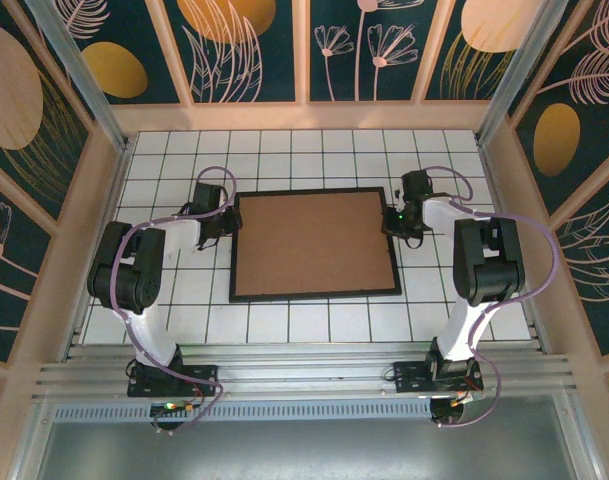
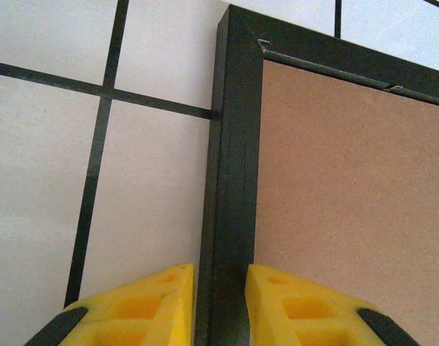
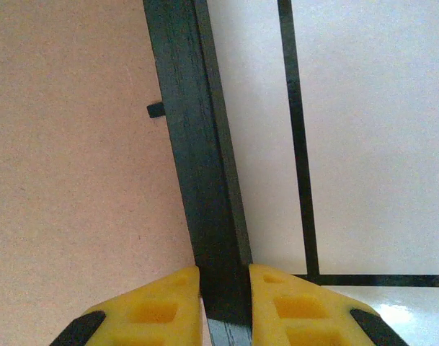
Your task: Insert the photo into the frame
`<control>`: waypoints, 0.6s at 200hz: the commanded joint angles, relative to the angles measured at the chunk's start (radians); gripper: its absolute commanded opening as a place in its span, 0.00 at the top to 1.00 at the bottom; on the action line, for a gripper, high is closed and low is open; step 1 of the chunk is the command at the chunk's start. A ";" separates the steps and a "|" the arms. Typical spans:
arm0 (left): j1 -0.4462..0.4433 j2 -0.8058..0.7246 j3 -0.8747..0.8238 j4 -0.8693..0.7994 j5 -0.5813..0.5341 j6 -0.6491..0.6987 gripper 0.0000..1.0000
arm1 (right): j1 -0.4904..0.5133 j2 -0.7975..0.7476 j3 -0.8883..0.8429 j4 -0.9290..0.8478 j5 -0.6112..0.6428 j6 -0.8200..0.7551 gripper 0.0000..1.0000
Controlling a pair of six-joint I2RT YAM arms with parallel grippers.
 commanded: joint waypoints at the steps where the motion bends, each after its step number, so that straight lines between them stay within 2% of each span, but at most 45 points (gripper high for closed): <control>1: -0.052 0.040 0.006 -0.077 0.031 0.026 0.71 | 0.011 0.016 0.018 -0.005 0.039 -0.009 0.80; 120: -0.144 0.113 0.022 -0.136 -0.082 0.018 0.64 | 0.042 0.019 0.003 0.005 0.019 0.006 0.81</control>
